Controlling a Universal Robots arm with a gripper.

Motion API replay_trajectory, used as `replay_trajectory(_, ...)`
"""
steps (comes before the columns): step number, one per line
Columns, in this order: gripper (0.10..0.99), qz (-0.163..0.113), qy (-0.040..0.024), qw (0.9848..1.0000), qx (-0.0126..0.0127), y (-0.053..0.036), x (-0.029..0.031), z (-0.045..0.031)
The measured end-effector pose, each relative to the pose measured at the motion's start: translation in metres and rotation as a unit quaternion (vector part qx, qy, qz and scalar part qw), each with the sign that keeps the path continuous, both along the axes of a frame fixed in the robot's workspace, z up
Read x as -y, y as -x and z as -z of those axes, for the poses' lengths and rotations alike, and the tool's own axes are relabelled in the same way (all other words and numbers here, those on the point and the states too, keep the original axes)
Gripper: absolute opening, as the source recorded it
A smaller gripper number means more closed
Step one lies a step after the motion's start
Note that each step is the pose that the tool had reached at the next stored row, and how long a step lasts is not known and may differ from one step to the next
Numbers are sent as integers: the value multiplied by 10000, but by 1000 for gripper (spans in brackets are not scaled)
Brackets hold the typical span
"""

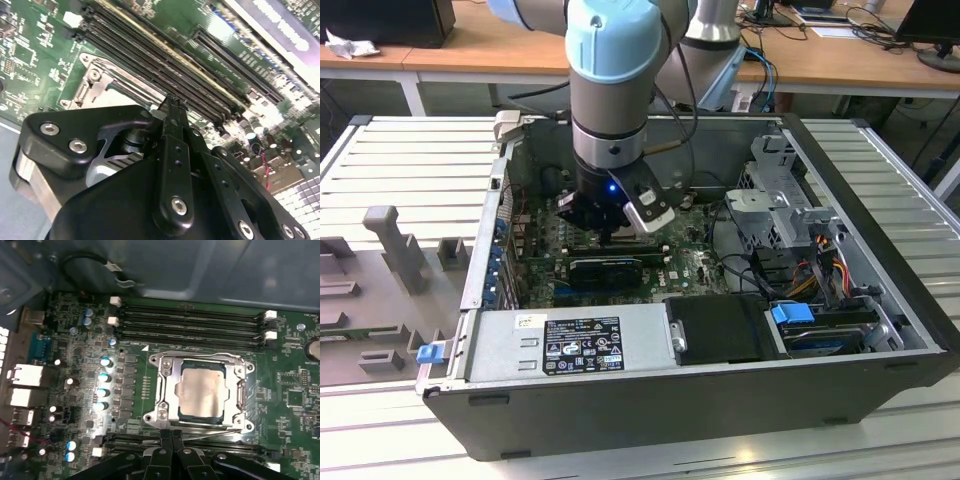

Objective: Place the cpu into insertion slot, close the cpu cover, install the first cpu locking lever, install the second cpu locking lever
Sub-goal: 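Install the second cpu locking lever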

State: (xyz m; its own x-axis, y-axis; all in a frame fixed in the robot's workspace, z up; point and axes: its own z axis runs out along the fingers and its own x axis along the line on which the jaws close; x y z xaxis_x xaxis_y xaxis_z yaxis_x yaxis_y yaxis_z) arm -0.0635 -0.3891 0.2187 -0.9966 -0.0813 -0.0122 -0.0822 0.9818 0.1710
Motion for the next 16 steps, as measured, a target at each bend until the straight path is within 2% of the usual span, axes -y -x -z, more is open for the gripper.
replay_trajectory(6,106,-155,-206,9997,0,30,26,30)
replay_trajectory(8,106,-234,-285,9993,-1,44,33,77)
replay_trajectory(11,106,-280,-422,9987,1,74,74,114)
replay_trajectory(12,106,-282,-448,9986,2,78,85,120)
replay_trajectory(13,106,-286,-507,9983,4,95,111,130)
replay_trajectory(16,106,-290,-578,9979,5,102,126,157)
